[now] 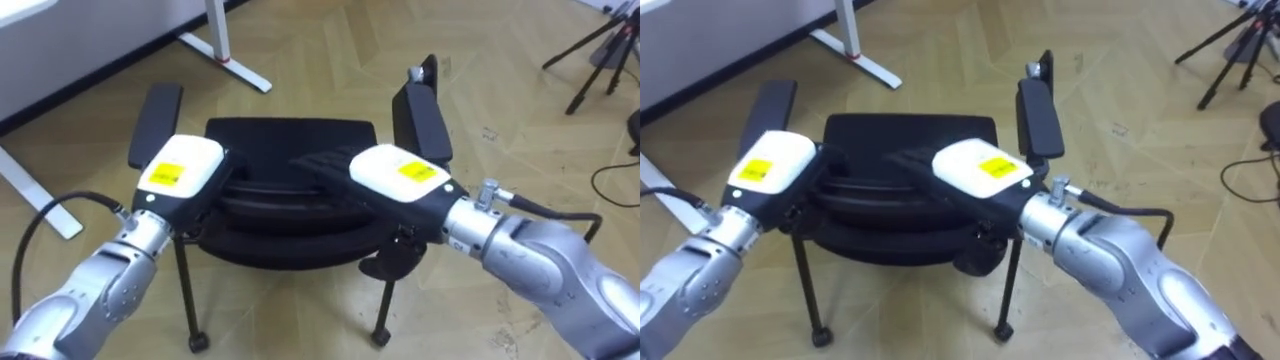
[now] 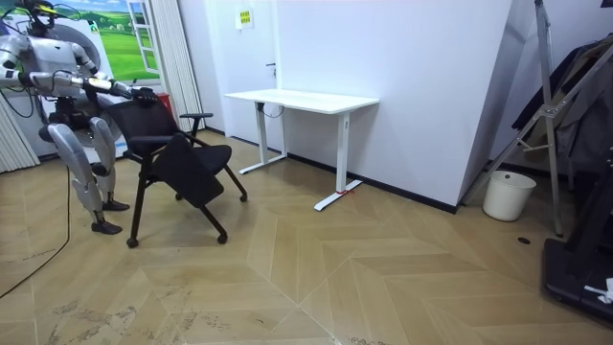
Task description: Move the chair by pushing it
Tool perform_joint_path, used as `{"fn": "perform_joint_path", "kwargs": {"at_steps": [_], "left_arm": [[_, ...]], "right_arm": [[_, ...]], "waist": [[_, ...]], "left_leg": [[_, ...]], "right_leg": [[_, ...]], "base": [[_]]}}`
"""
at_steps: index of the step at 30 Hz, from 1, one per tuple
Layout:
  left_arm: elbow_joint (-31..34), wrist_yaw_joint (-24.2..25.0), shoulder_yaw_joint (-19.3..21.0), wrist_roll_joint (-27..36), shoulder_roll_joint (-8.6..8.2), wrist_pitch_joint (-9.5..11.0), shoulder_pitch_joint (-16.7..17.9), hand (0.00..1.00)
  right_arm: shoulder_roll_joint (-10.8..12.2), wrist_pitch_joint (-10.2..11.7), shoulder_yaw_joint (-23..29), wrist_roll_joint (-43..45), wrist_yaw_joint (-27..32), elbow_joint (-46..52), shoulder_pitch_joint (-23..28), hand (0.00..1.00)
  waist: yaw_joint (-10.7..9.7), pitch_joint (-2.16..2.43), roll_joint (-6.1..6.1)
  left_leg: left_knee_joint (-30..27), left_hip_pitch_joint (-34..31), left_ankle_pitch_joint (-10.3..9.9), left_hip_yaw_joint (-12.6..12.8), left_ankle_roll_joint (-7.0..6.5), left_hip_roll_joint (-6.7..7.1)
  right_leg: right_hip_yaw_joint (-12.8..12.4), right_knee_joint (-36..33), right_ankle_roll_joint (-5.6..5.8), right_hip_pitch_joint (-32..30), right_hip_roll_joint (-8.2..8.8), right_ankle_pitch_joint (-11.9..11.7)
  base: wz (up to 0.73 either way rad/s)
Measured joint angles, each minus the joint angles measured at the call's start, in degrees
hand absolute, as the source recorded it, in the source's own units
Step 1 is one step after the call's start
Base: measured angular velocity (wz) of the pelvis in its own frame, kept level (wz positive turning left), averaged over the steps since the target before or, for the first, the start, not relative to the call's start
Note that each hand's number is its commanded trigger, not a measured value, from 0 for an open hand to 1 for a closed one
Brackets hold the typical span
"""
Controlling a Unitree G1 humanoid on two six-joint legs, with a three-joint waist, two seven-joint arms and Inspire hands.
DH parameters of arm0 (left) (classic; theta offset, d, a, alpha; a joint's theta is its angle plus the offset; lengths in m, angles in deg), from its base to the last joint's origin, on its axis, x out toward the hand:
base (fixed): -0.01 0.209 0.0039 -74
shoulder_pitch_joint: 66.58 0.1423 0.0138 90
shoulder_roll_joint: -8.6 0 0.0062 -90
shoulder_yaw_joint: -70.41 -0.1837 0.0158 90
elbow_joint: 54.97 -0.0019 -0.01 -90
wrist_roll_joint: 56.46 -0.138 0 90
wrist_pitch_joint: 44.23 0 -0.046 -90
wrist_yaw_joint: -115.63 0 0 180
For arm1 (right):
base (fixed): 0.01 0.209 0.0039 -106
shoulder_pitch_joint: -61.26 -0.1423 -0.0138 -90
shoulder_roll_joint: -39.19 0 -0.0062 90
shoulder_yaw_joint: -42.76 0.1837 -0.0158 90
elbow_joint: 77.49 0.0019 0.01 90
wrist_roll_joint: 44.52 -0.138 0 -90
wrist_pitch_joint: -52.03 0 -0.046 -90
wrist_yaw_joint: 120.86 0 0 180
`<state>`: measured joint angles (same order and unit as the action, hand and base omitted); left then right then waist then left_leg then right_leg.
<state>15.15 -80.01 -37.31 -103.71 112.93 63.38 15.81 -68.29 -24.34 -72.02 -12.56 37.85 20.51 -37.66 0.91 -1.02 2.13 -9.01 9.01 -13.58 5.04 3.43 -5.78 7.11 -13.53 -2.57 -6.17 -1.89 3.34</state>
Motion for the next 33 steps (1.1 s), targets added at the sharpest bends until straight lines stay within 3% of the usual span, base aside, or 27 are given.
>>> {"fn": "perform_joint_path", "kwargs": {"at_steps": [2, 18, 20, 28, 33], "left_arm": [[-1.0, 0.1, -0.7, 0.1, -0.45, -0.2, -0.2, 1.0], [-1.1, 1.9, -1.3, 0.2, -2.07, -1.6, -0.3, 1.0], [-1.1, 2.1, -1.3, 0.2, -2.12, -1.6, -0.3, 1.0], [-0.9, 2.3, -1.7, 0.2, -2.69, -1.8, -0.1, 1.0], [-0.9, 2.2, -1.7, 0.2, -2.87, -1.8, 0.1, 1.0]], "right_arm": [[0.0, 0.0, -1.1, 0.4, -0.2, -3.1, 0.0, 0.0], [0.3, 2.2, -1.2, 5.5, 4.5, -10.2, 0.0, 0.0], [0.3, 3.2, -1.2, 5.8, 6.6, -11.9, 0.0, 0.0], [0.6, 3.3, -1.2, 7.4, 11.0, -14.9, 0.3, 0.0], [1.9, 4.3, -1.0, 10.1, 16.0, -18.4, 0.3, 0.0]], "waist": [[0.1, 0.34, -0.06], [0.4, 0.36, -0.35], [0.4, 0.43, -0.43], [0.4, 0.6, -0.94], [0.5, 0.62, -1.34]], "left_leg": [[0.3, 0.5, 0.0, 0.3, -0.02, 0.42], [0.3, 0.5, 0.0, 0.4, -0.05, 0.64], [0.3, 0.5, 0.0, 0.4, -0.05, 0.64], [0.1, 0.8, 0.0, 0.2, -0.05, 0.57], [-0.1, 0.7, 0.0, 0.2, -0.05, 0.59]], "right_leg": [[-0.2, 0.0, 0.27, 0.3, 0.35, -0.1], [0.2, -0.5, 0.52, 0.3, 0.75, -0.2], [0.3, -0.5, 0.52, 0.4, 0.79, -0.2], [1.0, 0.0, 0.62, 1.4, 0.9, -0.1], [1.0, 0.0, 0.71, 1.4, 0.88, -0.1]], "base": [[-0.03], [0.02], [0.0], [0.04], [0.0]]}}
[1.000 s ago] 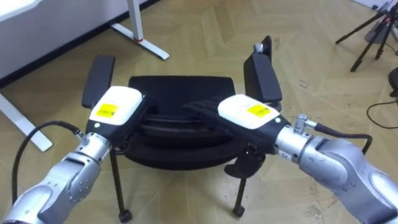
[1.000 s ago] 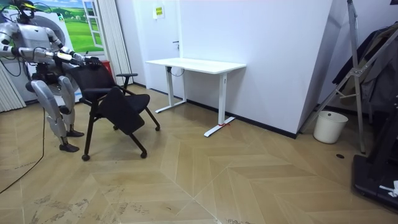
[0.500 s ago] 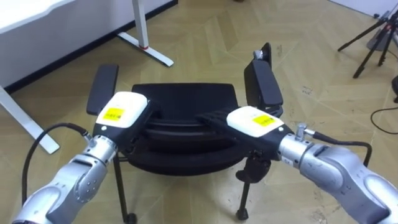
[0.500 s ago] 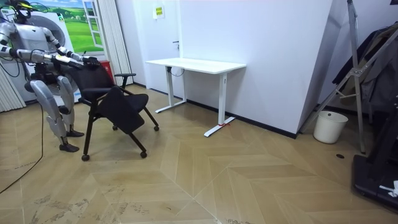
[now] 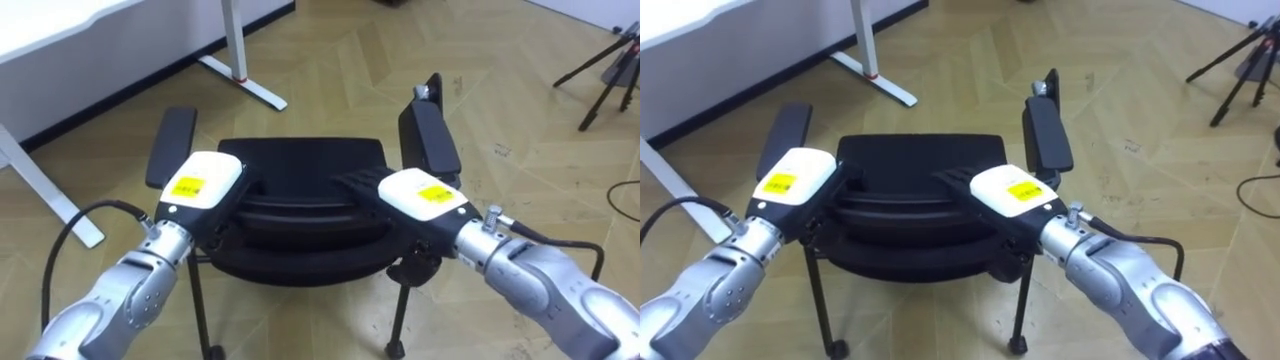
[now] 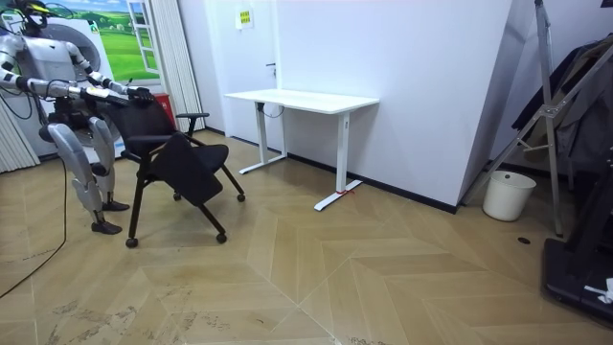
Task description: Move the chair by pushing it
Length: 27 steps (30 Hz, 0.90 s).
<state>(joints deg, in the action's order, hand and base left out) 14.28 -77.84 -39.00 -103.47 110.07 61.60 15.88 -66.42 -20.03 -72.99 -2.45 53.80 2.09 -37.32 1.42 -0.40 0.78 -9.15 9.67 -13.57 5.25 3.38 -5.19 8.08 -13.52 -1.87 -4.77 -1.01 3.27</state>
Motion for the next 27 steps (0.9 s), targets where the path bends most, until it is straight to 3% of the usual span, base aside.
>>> {"fn": "perform_joint_path", "kwargs": {"at_steps": [11, 19, 22, 23, 24, 25, 27], "left_arm": [[1.7, 0.4, 0.0, -0.5, -1.79, -0.7, 2.0, 1.0], [2.2, 0.5, -1.0, -0.6, -2.35, -2.4, 2.4, 1.0], [2.4, 0.6, -1.1, -0.9, -2.54, -2.7, 2.5, 1.0], [2.5, 0.7, -1.1, -1.0, -2.54, -2.8, 2.5, 1.0], [2.6, 0.8, -1.1, -1.0, -2.54, -2.9, 2.5, 1.0], [2.7, 0.8, -1.2, -1.0, -2.56, -2.9, 2.5, 1.0], [2.7, 0.9, -1.2, -1.0, -2.57, -3.0, 2.5, 1.0]], "right_arm": [[3.8, -0.6, 5.2, 3.2, 8.4, -9.7, -0.2, 0.0], [4.9, -1.3, 5.2, 3.7, 12.3, -13.2, -0.2, 0.03], [5.0, -1.6, 5.2, 4.5, 13.0, -13.9, -0.2, 0.2], [5.0, -1.8, 5.2, 4.7, 13.4, -14.0, -0.3, 0.35], [5.0, -1.8, 5.2, 4.9, 13.5, -14.1, -0.3, 0.57], [5.0, -1.8, 5.2, 5.3, 13.6, -14.4, -0.3, 0.65], [5.0, -1.8, 5.2, 5.7, 14.0, -14.7, -0.3, 0.96]], "waist": [[-0.2, 0.35, -1.41], [-0.9, 0.41, -1.35], [-0.9, 0.51, -1.15], [-0.9, 0.51, -1.06], [-0.9, 0.51, -1.05], [-0.8, 0.51, -1.04], [-0.8, 0.49, -1.0]], "left_leg": [[-0.1, 0.1, 0.0, -0.6, 0.0, -0.05], [0.5, 0.9, 0.0, -0.7, -0.01, 0.11], [0.5, 0.9, 0.0, -0.7, -0.01, 0.13], [0.5, 0.9, 0.0, -0.7, -0.01, 0.12], [0.5, 0.9, 0.0, -0.7, -0.01, 0.12], [0.5, 1.0, 0.0, -0.7, -0.01, 0.12], [0.5, 1.0, 0.0, -0.7, -0.01, 0.12]], "right_leg": [[0.7, 0.8, 0.08, 1.0, 0.16, 0.0], [1.2, 0.8, 0.42, 1.8, 0.52, 0.3], [1.4, 0.8, 0.44, 1.9, 0.56, 0.3], [1.5, 0.8, 0.44, 1.9, 0.56, 0.3], [1.5, 0.8, 0.44, 1.9, 0.56, 0.3], [1.5, 0.8, 0.44, 2.0, 0.56, 0.3], [1.5, 0.9, 0.44, 2.1, 0.56, 0.3]], "base": [[0.04], [0.05], [0.01], [0.0], [0.0], [0.0], [0.0]]}}
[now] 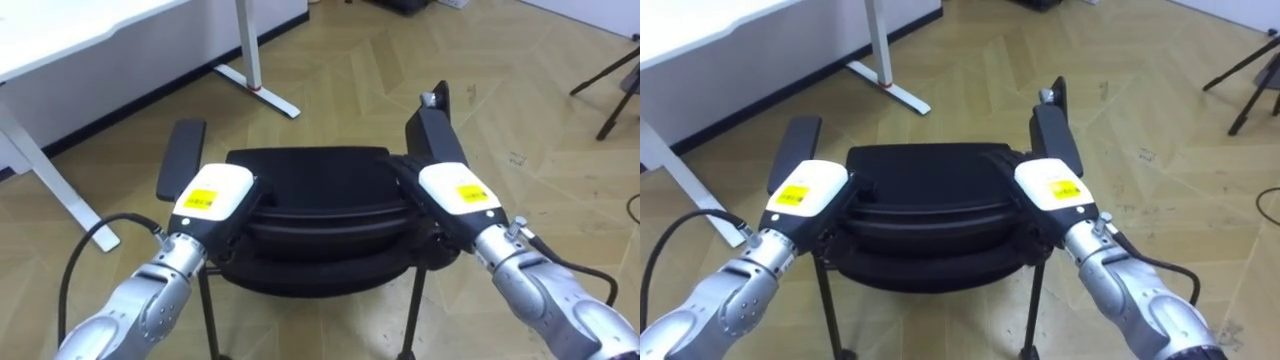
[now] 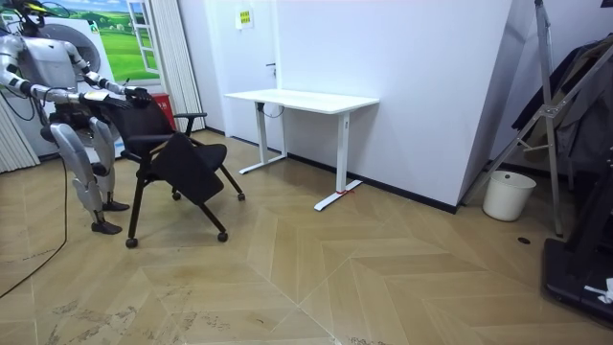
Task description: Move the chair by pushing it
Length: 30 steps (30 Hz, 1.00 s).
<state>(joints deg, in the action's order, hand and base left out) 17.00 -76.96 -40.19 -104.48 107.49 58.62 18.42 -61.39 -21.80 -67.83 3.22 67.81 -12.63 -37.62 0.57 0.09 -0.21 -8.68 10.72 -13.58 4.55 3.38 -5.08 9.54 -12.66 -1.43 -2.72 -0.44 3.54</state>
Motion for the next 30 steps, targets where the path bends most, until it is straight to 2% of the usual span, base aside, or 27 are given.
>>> {"fn": "perform_joint_path", "kwargs": {"at_steps": [1, 6, 8, 11, 21, 30], "left_arm": [[0.0, 0.0, 0.0, 0.0, 0.0, 0.0, 0.0, 1.0], [1.0, 0.7, 0.0, -0.8, 0.04, 0.0, 0.0, 1.0], [1.4, 1.3, -0.1, -1.0, -0.04, 1.1, 0.0, 1.0], [2.8, 2.0, 0.0, -1.0, 0.48, 1.5, 0.6, 1.0], [3.3, 2.2, 0.2, -1.0, 0.75, 1.6, 0.9, 1.0], [3.3, 2.3, 0.2, -1.6, 0.68, 1.4, 0.9, 1.0]], "right_arm": [[0.1, 0.0, 0.0, 0.1, 0.1, -0.3, -0.1, 1.0], [0.2, -0.3, 0.0, 2.4, 1.3, -1.0, -0.3, 1.0], [1.7, -2.0, 0.9, 2.7, 1.6, -2.0, -1.4, 1.0], [0.8, 0.0, 1.3, 5.2, 2.3, -1.5, -0.5, 1.0], [0.9, 0.5, 1.5, 6.3, 3.3, -1.5, 0.0, 1.0], [1.9, 0.5, 1.7, 6.6, 3.8, -2.8, -0.1, 1.0]], "waist": [[0.0, -0.03, 0.1], [0.3, -0.16, 0.69], [0.9, -0.26, 0.52], [1.3, -0.24, 0.53], [1.2, -0.2, 0.8], [1.0, -0.19, 1.59]], "left_leg": [[0.0, 0.0, 0.0, 0.0, 0.0, 0.0], [0.0, 0.1, 0.0, 0.0, -0.02, 0.0], [0.1, 0.0, 0.0, 0.0, -0.03, 0.0], [0.0, -0.1, 0.0, 0.0, -0.02, -0.13], [0.0, -0.1, 0.0, 0.0, -0.02, -0.14], [-0.1, 0.0, 0.0, -0.1, -0.03, -0.17]], "right_leg": [[0.0, 0.0, 0.0, 0.1, 0.0, 0.0], [0.1, 0.2, 0.03, 0.1, -0.01, 0.0], [0.1, 0.3, 0.04, 0.1, -0.01, 0.0], [0.2, 0.8, 0.05, 0.4, -0.11, 0.0], [0.5, 1.0, 0.09, 0.5, -0.05, 0.1], [0.9, 1.0, 0.16, 0.9, 0.15, 0.1]], "base": [[0.0], [0.0], [0.0], [0.01], [0.01], [0.01]]}}
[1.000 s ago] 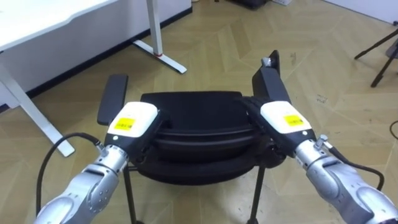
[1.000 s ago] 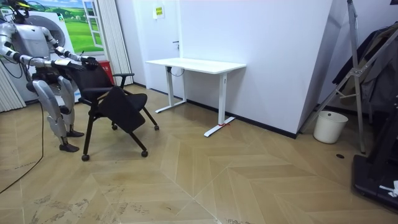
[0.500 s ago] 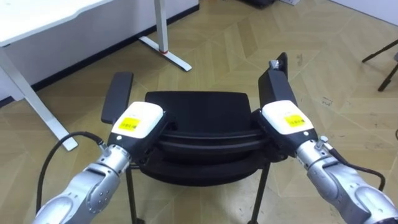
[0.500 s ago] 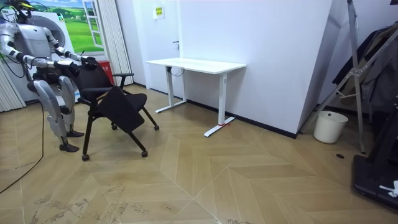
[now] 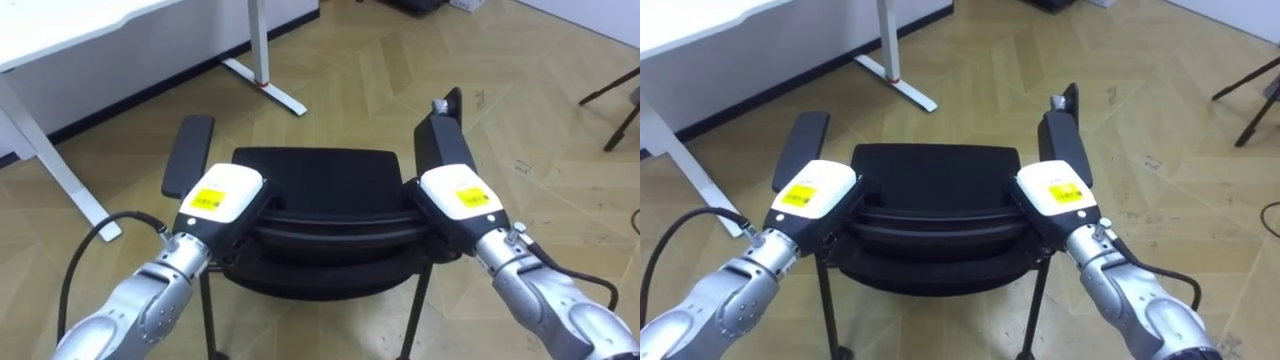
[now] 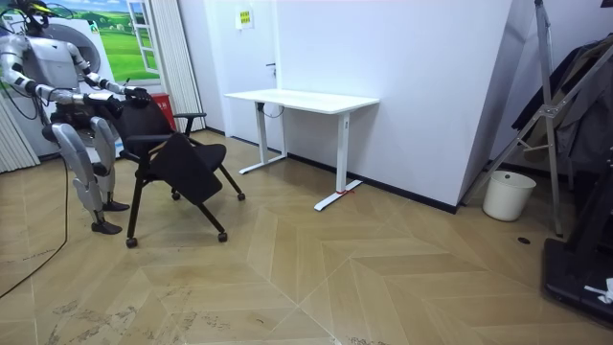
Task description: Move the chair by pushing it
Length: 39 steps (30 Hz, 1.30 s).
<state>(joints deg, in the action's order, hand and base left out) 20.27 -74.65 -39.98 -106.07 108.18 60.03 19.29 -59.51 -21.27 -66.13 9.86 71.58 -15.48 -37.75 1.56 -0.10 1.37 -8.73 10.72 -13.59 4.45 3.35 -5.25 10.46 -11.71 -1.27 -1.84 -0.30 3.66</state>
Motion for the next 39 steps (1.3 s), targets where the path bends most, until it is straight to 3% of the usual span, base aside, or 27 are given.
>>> {"fn": "perform_joint_path", "kwargs": {"at_steps": [4, 6, 12, 15, 17, 20, 23, 26, 28, 29, 30, 32, 33, 34, 35, 36, 37, 38, 39], "left_arm": [[-0.1, -0.1, 0.0, 0.0, 0.11, 0.0, -0.1, 1.0], [-0.6, -0.1, 0.0, 0.0, 0.26, 0.3, -0.7, 1.0], [-5.2, -0.3, 0.0, 0.0, -0.47, 1.8, -5.1, 1.0], [-10.3, -0.2, 0.0, 0.0, -1.77, 2.7, -9.2, 1.0], [-13.4, -0.5, 0.0, 0.6, -2.31, 3.6, -11.4, 1.0], [-16.8, -2.4, 0.4, 0.6, -3.1, 4.6, -12.5, 1.0], [-18.1, -3.7, 0.7, 0.4, -3.98, 4.9, -13.5, 1.0], [-20.4, -4.9, 0.0, 0.6, -5.05, 5.0, -14.1, 1.0], [-22.3, -5.0, -0.3, 0.7, -6.13, 5.6, -15.2, 1.0], [-23.6, -5.0, -0.4, 0.7, -6.79, 5.9, -16.0, 1.0], [-24.1, -4.9, -0.4, 0.6, -6.91, 5.9, -16.2, 1.0], [-24.2, -5.3, -0.3, 0.7, -6.21, 6.2, -16.7, 1.0], [-24.2, -5.3, -0.3, 0.7, -5.95, 6.3, -17.2, 1.0], [-24.4, -5.1, -0.6, 0.6, -5.54, 6.4, -18.6, 1.0], [-24.6, -4.7, -0.8, 0.6, -5.1, 6.5, -19.5, 1.0], [-24.7, -4.6, -0.9, 0.6, -4.97, 6.8, -19.9, 1.0], [-24.7, -4.4, -0.9, 0.6, -5.18, 7.1, -20.3, 1.0], [-25.4, -4.3, -0.9, 0.6, -5.92, 7.3, -20.2, 1.0], [-26.0, -4.3, -1.0, 0.6, -6.25, 7.4, -20.1, 1.0]], "right_arm": [[0.2, 0.0, 0.0, -0.1, 0.0, -0.1, 0.0, 1.0], [0.2, 0.0, 0.0, -0.2, 0.0, -0.4, -0.3, 1.0], [0.6, 0.5, -0.1, -1.0, 1.3, -4.1, -3.1, 1.0], [1.2, 0.9, -0.1, -0.2, 1.9, -7.4, -5.9, 1.0], [1.2, 0.9, -0.1, -0.1, 2.1, -8.4, -7.3, 1.0], [1.4, 1.0, -0.2, 0.4, 2.6, -9.2, -8.4, 1.0], [1.4, 1.0, 0.0, 1.3, 3.0, -9.5, -9.2, 1.0], [1.1, 1.4, -0.1, 1.4, 4.1, -11.1, -9.4, 1.0], [0.3, 2.3, -0.2, 1.3, 4.4, -12.6, -10.2, 1.0], [0.1, 2.5, -0.2, 1.3, 4.4, -13.7, -10.8, 1.0], [0.2, 2.6, -0.4, 1.3, 4.4, -14.2, -11.2, 1.0], [1.0, 2.6, -0.7, 1.8, 4.7, -15.6, -12.7, 1.0], [1.0, 2.6, -0.7, 1.8, 5.0, -15.6, -12.9, 1.0], [1.1, 2.6, -0.6, 1.6, 5.7, -15.8, -13.0, 1.0], [1.3, 2.6, -0.6, 1.3, 6.1, -16.2, -13.0, 1.0], [1.4, 2.6, -0.7, 1.0, 6.4, -16.2, -12.9, 1.0], [1.1, 2.5, -0.7, 0.2, 6.8, -16.3, -12.9, 1.0], [0.8, 2.4, -0.7, 0.7, 7.2, -16.5, -12.8, 1.0], [0.8, 2.4, -0.7, 1.7, 7.4, -17.0, -12.9, 1.0]], "waist": [[-0.4, -0.19, 0.28], [0.0, -0.54, 0.53], [-0.2, -1.01, 0.89], [-0.4, -1.35, 0.88], [-0.9, -1.8, 0.1], [-0.5, -1.89, -0.44], [-1.8, -1.85, -0.62], [-2.1, -2.36, -0.06], [-1.5, -2.62, -0.43], [-0.1, -2.66, -0.81], [0.6, -2.51, -0.87], [1.9, -1.57, -2.02], [1.8, -1.79, -1.7], [1.3, -2.65, -0.49], [0.1, -2.52, 1.46], [-0.5, -2.59, 1.98], [-1.3, -2.49, 1.98], [-0.9, -1.28, 0.1], [0.2, -0.45, -1.53]], "left_leg": [[-0.2, 0.0, 0.0, 0.0, 0.0, -0.01], [-0.7, -0.3, 0.0, 0.0, -0.01, 0.0], [-3.5, -3.5, -0.4, -1.3, -0.43, 0.06], [-8.6, -6.7, -2.2, -1.3, -0.29, -0.21], [-12.8, -9.2, -4.6, -1.2, -0.02, -1.11], [-16.2, -11.2, -5.9, -1.6, 0.6, -1.47], [-20.9, -14.4, -6.2, -1.6, 1.08, -1.89], [-32.2, -20.3, -4.7, -0.5, 0.77, -2.2], [-30.9, -24.6, -4.7, 0.6, 0.75, -1.93], [-27.7, -26.7, -4.4, 1.9, 0.46, -1.98], [-26.8, -27.5, -3.0, 1.8, -0.78, -1.89], [-26.5, -29.3, -1.7, -0.6, -2.04, -0.39], [-26.4, -29.6, -1.7, -0.9, -2.06, -0.22], [-26.8, -29.7, -1.6, -0.4, -2.1, -0.32], [-28.5, -30.4, -1.7, 1.0, -2.14, -0.39], [-29.9, -30.9, -1.7, 1.8, -2.15, -0.32], [-31.6, -31.8, -1.7, 1.3, -2.22, -0.65], [-31.5, -32.5, -2.0, -0.2, -2.87, -0.93], [-29.7, -32.9, -2.0, -0.8, -3.08, -1.44]], "right_leg": [[0.5, -0.1, 0.05, 0.2, 0.22, 0.2], [0.7, -0.1, 0.03, 0.2, 0.33, 0.2], [2.3, -2.5, -0.51, -1.9, 1.24, 0.7], [2.8, -6.5, -1.0, -4.2, 1.97, 2.5], [3.9, -10.2, -0.83, -5.9, 2.28, 4.9], [4.3, -14.1, -1.76, -7.8, 2.77, 7.1], [6.0, -17.5, -2.43, -9.2, 3.79, 9.3], [4.1, -20.1, -2.94, -9.3, 4.11, 11.1], [3.9, -20.3, -2.91, -9.3, 4.27, 11.2], [4.1, -20.7, -2.85, -9.9, 4.4, 11.2], [4.2, -21.2, -2.72, -10.4, 4.55, 11.3], [6.0, -22.3, -0.68, -11.1, 5.31, 12.3], [6.0, -23.3, 0.07, -11.4, 5.22, 12.7], [5.5, -25.9, 1.63, -11.7, 6.21, 14.8], [4.1, -29.5, 2.57, -13.1, 7.08, 18.1], [2.9, -30.9, 2.27, -13.6, 6.77, 18.9], [0.8, -31.2, 1.55, -14.5, 4.63, 19.3], [-0.5, -27.8, 2.82, -14.8, 1.7, 18.7], [-1.5, -25.4, 5.1, -13.9, -0.02, 18.1]], "base": [[0.06], [0.06], [0.13], [0.2], [0.19], [0.08], [0.37], [0.3], [-0.09], [-0.44], [-0.74], [-0.48], [0.2], [0.63], [0.78], [0.83], [0.38], [0.0], [-0.72]]}}
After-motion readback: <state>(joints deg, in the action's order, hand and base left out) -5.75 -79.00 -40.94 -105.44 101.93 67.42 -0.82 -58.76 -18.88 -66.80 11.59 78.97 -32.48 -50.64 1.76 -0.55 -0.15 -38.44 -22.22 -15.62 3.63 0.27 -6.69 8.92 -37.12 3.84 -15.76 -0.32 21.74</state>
